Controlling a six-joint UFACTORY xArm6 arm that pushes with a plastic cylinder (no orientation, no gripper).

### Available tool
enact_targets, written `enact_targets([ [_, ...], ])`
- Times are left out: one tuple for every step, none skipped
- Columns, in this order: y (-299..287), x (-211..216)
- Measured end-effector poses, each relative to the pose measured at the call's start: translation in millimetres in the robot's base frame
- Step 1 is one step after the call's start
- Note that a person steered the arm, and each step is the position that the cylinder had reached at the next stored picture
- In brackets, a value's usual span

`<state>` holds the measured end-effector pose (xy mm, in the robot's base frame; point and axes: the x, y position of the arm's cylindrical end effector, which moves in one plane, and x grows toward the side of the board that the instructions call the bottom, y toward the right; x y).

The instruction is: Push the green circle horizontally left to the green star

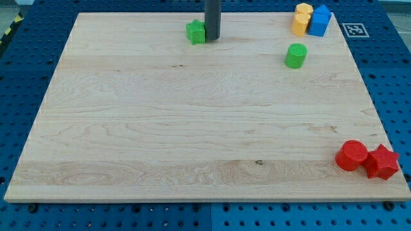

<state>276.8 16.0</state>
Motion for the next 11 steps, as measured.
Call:
enact_targets([
  [33,52],
  [73,102],
  [136,119],
  [187,115],
  [185,82],
  [134,54],
  [94,37],
  [110,48],
  [142,53],
  [137,26],
  [93,8],
])
